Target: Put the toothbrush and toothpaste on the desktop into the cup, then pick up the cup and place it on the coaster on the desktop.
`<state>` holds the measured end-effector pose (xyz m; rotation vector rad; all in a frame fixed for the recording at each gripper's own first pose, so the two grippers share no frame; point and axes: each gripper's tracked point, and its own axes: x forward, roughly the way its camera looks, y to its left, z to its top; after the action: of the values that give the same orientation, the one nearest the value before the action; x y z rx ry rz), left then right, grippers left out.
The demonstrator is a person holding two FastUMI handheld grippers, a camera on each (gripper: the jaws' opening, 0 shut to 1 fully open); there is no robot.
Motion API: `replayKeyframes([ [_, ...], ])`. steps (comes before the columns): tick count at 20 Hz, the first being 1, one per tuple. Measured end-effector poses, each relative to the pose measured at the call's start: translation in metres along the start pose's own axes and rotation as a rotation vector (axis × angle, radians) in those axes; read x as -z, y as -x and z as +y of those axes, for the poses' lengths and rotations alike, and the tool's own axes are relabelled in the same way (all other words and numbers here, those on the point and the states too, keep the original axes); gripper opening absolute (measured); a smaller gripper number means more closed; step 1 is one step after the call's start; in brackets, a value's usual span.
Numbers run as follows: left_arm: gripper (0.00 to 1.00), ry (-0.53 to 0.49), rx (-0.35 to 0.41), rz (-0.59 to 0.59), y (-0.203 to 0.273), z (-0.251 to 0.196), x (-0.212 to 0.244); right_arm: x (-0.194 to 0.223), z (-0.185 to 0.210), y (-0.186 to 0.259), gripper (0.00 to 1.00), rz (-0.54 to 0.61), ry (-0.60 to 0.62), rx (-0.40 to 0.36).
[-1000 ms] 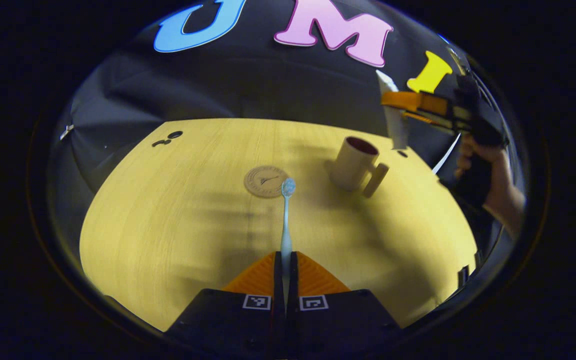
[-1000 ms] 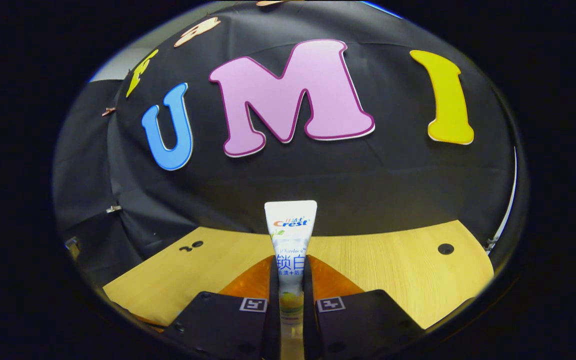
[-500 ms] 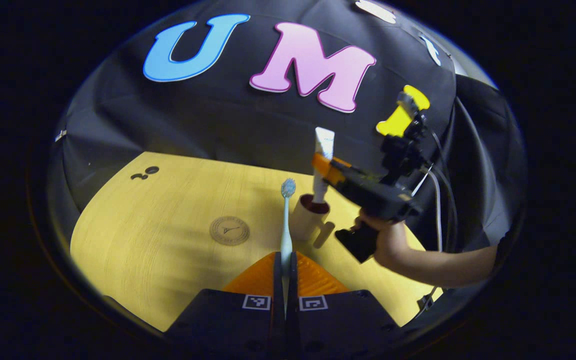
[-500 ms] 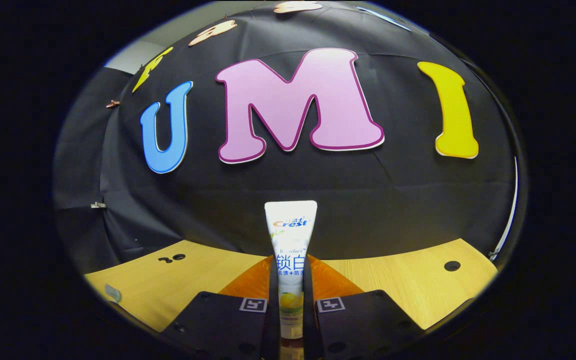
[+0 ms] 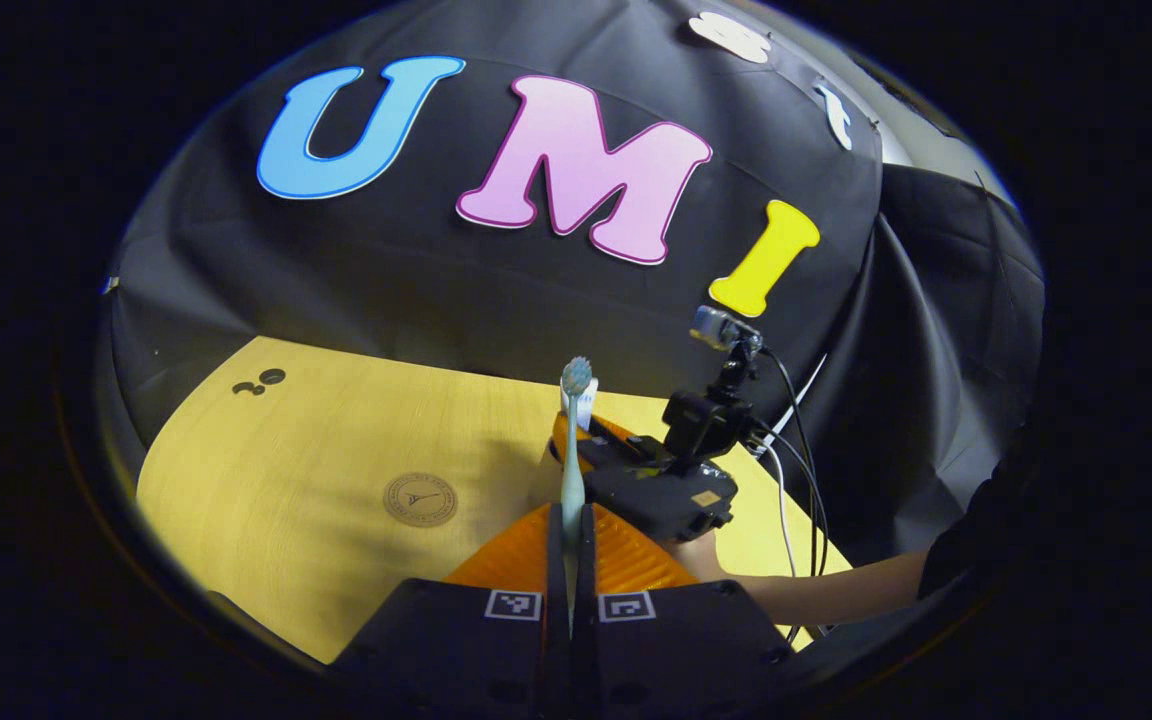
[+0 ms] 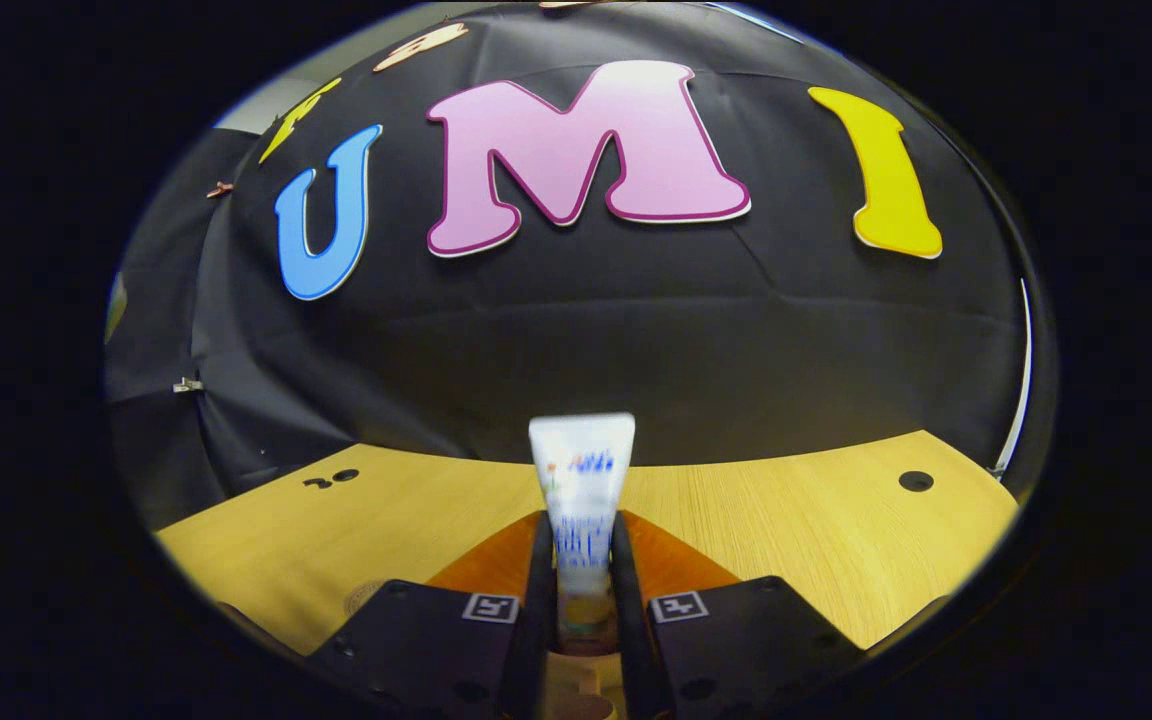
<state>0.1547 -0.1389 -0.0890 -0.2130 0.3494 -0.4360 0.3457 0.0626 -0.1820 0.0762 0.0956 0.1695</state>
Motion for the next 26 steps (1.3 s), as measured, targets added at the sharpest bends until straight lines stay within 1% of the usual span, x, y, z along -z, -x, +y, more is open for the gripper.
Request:
replayKeyframes([
  [1,0.06,0.002,0.007,-0.005,0.002,-0.004,-0.001,0.004,-0.002,0.001,0.44,0.007,0.008,0.009],
  [2,0.06,0.007,0.014,-0.010,-0.002,-0.008,-0.005,0.004,-0.003,0.003,0.57,0.010,0.006,0.006],
  [3,0.06,0.009,0.020,-0.020,-0.004,-0.010,-0.010,0.003,-0.003,0.006,0.77,0.013,-0.005,0.004],
  [4,0.06,0.010,0.025,-0.031,-0.009,-0.011,-0.015,0.002,-0.007,0.009,0.79,0.016,-0.015,0.011],
  [5,0.06,0.010,0.027,-0.044,-0.014,-0.012,-0.020,0.000,-0.014,0.012,0.97,0.020,-0.025,0.022],
  [7,0.06,0.017,0.039,-0.081,-0.024,-0.014,-0.036,-0.002,-0.032,0.021,1.00,0.034,-0.040,0.057],
  [11,0.06,-0.002,0.055,-0.173,-0.058,-0.017,-0.070,0.005,-0.077,0.049,1.00,0.091,-0.038,0.137],
  [14,0.06,-0.007,0.072,-0.245,-0.090,-0.022,-0.084,0.012,-0.107,0.072,0.98,0.131,-0.048,0.182],
  [17,0.06,-0.011,0.108,-0.313,-0.123,-0.030,-0.090,0.014,-0.136,0.092,0.98,0.160,-0.058,0.226],
  [19,0.06,-0.031,0.108,-0.356,-0.145,-0.030,-0.089,0.017,-0.147,0.099,0.98,0.174,-0.061,0.234],
  [24,0.06,-0.113,0.052,-0.415,-0.191,-0.015,-0.073,0.030,-0.167,0.111,0.98,0.215,-0.032,0.243],
  [26,0.06,-0.112,0.044,-0.426,-0.202,-0.012,-0.068,0.036,-0.169,0.113,0.98,0.221,-0.037,0.241],
])
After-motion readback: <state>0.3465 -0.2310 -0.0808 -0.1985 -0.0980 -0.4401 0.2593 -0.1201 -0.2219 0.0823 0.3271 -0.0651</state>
